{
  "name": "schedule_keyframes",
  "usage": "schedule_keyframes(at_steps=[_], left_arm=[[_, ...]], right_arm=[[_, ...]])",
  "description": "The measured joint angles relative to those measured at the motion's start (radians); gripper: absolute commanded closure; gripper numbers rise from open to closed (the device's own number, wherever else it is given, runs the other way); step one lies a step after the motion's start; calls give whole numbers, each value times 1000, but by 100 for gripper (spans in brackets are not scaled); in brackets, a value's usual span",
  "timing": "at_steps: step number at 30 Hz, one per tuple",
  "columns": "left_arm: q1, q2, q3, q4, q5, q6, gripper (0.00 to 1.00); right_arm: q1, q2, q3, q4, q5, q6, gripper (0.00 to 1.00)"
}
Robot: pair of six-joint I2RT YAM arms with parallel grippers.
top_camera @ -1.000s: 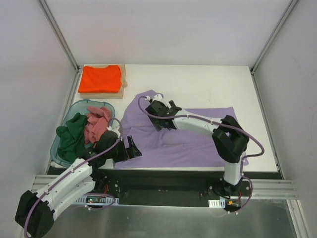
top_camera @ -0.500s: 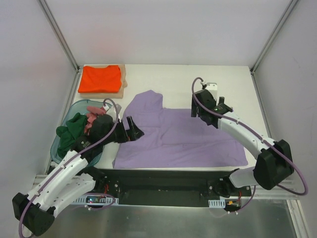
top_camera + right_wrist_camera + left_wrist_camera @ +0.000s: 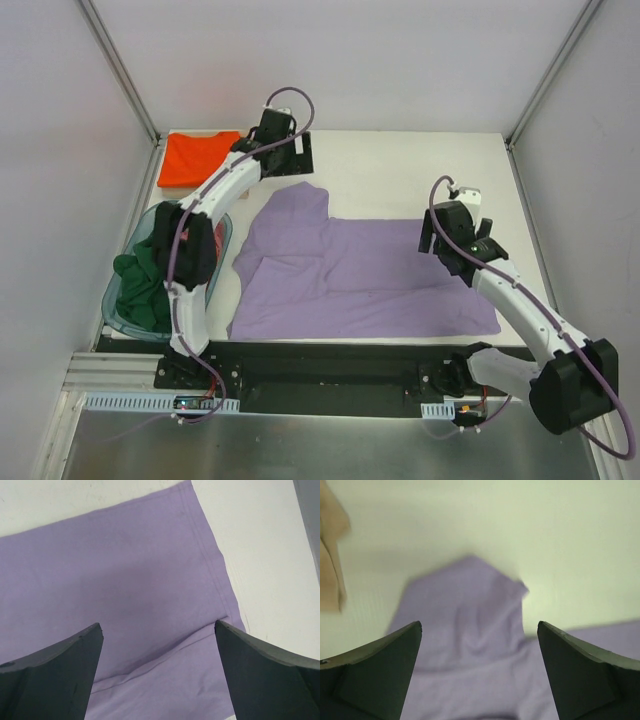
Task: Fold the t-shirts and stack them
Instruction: Grap the side of the flattened tshirt furthest away from the robot with both arms
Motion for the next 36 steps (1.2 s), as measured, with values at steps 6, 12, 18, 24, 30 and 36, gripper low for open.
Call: schedule_keyframes(at_steps=[6, 12, 18, 24, 30, 36], left_arm=[[36, 423, 515, -100, -54, 177, 1], [48, 637, 708, -136, 21, 231, 6], [55, 710, 731, -162, 82, 209, 10], [55, 674, 665, -163, 76, 177, 31], [57, 667, 649, -174, 85, 173, 68], [62, 655, 628, -195, 113, 188, 91]], right_arm=[[-4, -97, -72, 0, 3, -22, 4], [-5, -134, -101, 1, 3, -35, 4], [-5, -129, -103, 2, 2, -42, 4], [-6, -121, -103, 2, 0, -42, 4], [-6, -121, -103, 2, -2, -42, 4], [-6, -119, -103, 3, 2, -42, 4]])
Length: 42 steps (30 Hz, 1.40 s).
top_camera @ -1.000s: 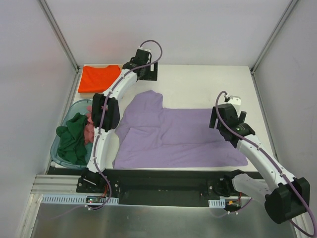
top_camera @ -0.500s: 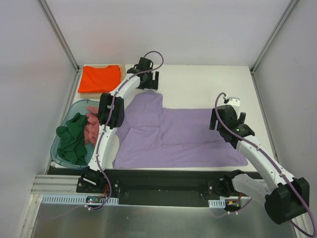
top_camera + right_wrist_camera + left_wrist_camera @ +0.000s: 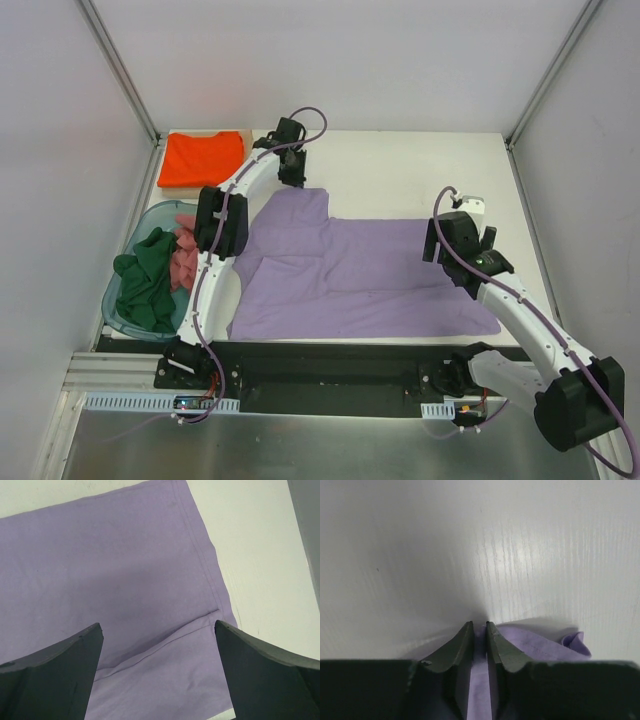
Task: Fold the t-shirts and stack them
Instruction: Grap the side of the flattened tshirt furthest away from the robot with both arms
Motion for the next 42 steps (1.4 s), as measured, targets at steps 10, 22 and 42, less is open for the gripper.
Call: schedule_keyframes(at_steps=[10, 22, 42], left_arm=[[-1, -17, -14, -45, 14, 48, 100], [-1, -125, -97, -64, -3, 43, 100], [-1, -287, -351, 15, 31, 15, 100]], right_arm=[[-84, 117, 27, -1, -36, 23, 4], [-326, 650, 457, 12, -143, 31, 5], [-433, 1062, 806, -52, -184, 32, 29]])
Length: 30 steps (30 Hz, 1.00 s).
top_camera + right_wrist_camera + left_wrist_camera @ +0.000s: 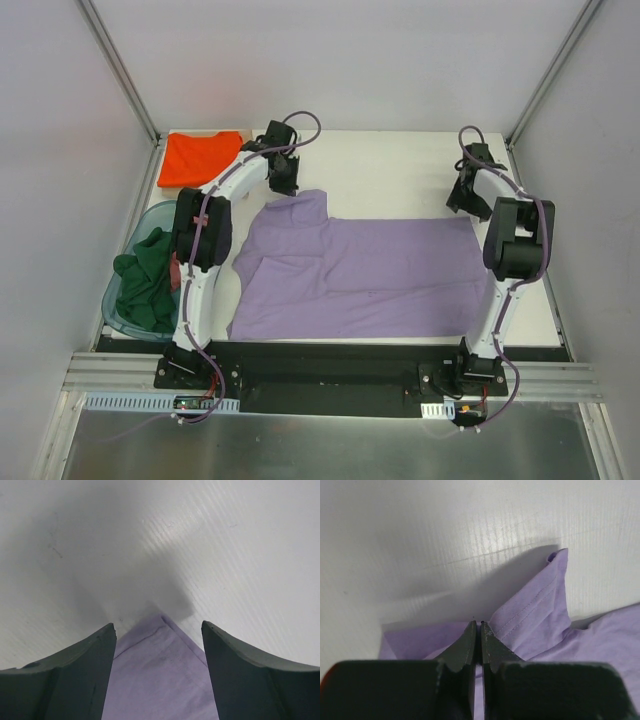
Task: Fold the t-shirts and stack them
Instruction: Grap the side of the flattened tshirt furthest away from the robot with both arms
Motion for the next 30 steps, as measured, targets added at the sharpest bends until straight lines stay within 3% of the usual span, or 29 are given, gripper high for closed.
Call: schedule_keyframes(at_steps=[5, 10, 21, 29, 30], left_arm=[[0, -20, -23, 26, 13, -10, 100], [0, -31, -51, 44, 14, -23, 100], [0, -52, -76, 51, 14, -29, 100], [0, -74, -76, 57, 16, -32, 100], [0, -74, -76, 57, 16, -32, 100]], right_arm=[[-34, 27, 10, 0, -69, -12, 34], [-41, 51, 43, 5, -117, -29, 49], [-40, 43, 31, -3, -134, -40, 50], [-40, 36, 23, -16, -153, -48, 62], [-40, 34, 22, -21, -155, -48, 67]])
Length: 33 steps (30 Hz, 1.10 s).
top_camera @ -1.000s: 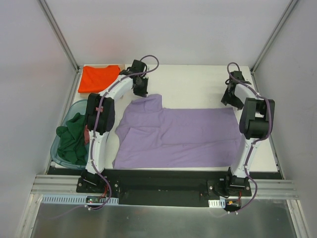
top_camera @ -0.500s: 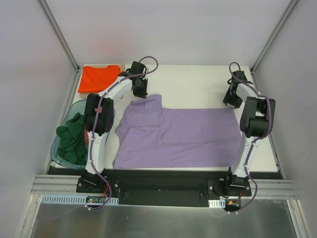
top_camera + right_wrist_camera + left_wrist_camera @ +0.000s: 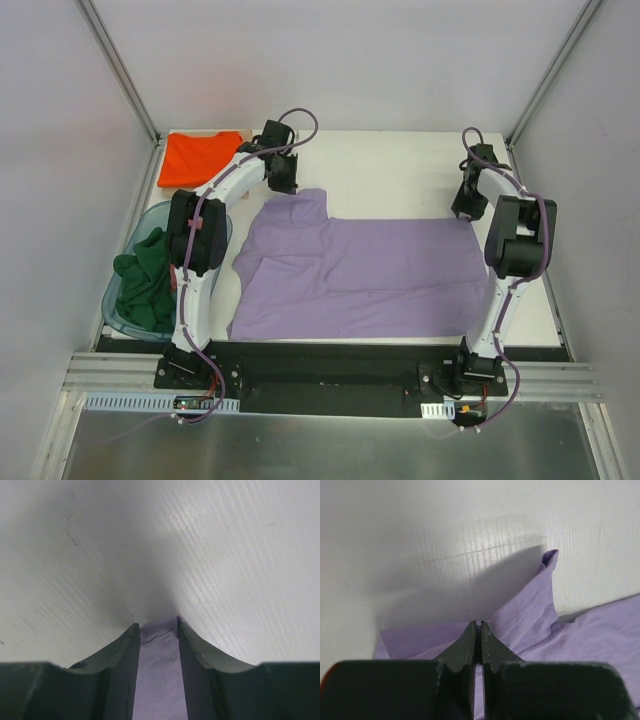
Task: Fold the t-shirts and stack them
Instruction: Grap the side of the flattened tshirt furthest away from the robot with both arms
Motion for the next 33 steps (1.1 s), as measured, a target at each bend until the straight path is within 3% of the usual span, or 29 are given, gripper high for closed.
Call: schedule_keyframes(at_steps=[8, 20, 33], left_arm=[[0, -4, -29, 3, 2, -4, 100], [-3, -150, -206, 28, 25, -22, 100], [-49, -474, -575, 119, 14, -85, 100]], right_arm=[[0, -16, -23, -6, -1, -1, 99], [28, -187, -174, 27, -35, -56, 99], [39, -514, -398, 30, -28, -33, 99]])
